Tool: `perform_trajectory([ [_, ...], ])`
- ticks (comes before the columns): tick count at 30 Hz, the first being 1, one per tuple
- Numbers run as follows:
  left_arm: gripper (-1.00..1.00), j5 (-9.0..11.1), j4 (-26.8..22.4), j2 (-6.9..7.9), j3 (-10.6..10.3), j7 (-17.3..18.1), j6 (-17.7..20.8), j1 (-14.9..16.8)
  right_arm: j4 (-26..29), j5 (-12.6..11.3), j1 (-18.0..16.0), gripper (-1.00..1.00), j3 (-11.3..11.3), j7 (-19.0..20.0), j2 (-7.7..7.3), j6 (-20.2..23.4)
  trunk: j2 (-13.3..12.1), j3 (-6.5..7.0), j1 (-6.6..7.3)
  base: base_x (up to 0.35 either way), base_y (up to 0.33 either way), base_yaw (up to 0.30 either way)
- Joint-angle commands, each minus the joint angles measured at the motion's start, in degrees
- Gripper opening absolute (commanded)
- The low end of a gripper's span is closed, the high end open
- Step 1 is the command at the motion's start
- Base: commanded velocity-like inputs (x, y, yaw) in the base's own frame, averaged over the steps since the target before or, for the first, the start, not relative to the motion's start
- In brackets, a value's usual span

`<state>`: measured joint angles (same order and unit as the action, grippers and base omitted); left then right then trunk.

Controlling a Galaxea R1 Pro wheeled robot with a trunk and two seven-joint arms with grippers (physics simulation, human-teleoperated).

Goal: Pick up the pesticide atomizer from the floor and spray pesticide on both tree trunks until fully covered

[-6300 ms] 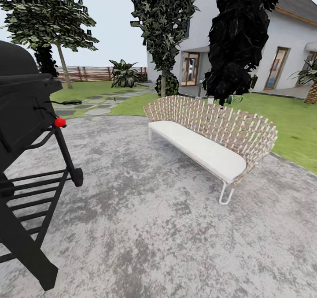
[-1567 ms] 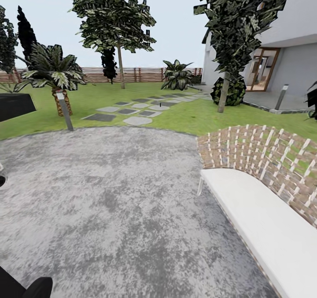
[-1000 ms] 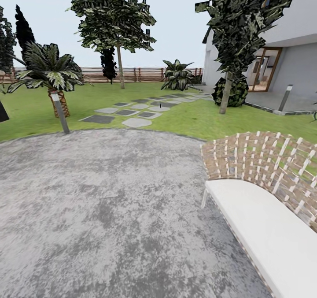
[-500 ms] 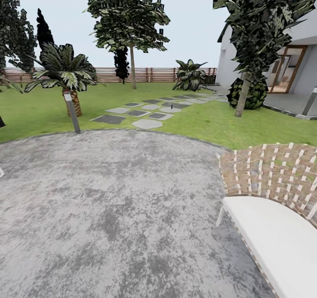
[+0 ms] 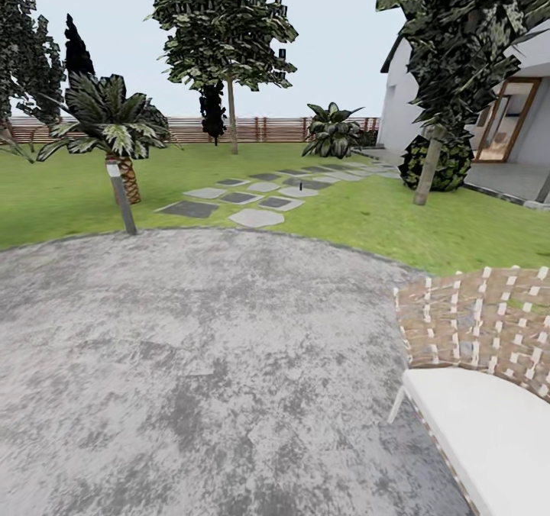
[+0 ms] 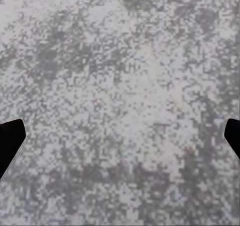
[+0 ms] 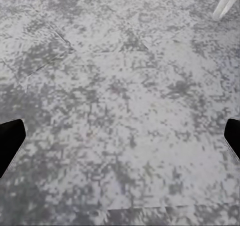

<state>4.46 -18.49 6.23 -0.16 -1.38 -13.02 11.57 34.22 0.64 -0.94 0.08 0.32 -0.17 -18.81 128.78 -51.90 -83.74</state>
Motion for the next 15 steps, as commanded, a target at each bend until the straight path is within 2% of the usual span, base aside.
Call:
perform_trajectory([
  [1,1.0,0.5,0.0,0.01,-0.1,0.0,-0.2,0.0,0.0,0.1,0.0,1.0,0.0,0.0,-0.01,-0.2,0.0,-0.05,-0.02,0.34,0.0,0.0],
  [15,1.0,0.5,0.0,0.01,-0.1,0.0,-0.2,0.0,0.0,0.1,0.0,1.0,0.0,0.0,-0.01,-0.2,0.0,-0.05,-0.02,0.34,0.0,0.0],
])
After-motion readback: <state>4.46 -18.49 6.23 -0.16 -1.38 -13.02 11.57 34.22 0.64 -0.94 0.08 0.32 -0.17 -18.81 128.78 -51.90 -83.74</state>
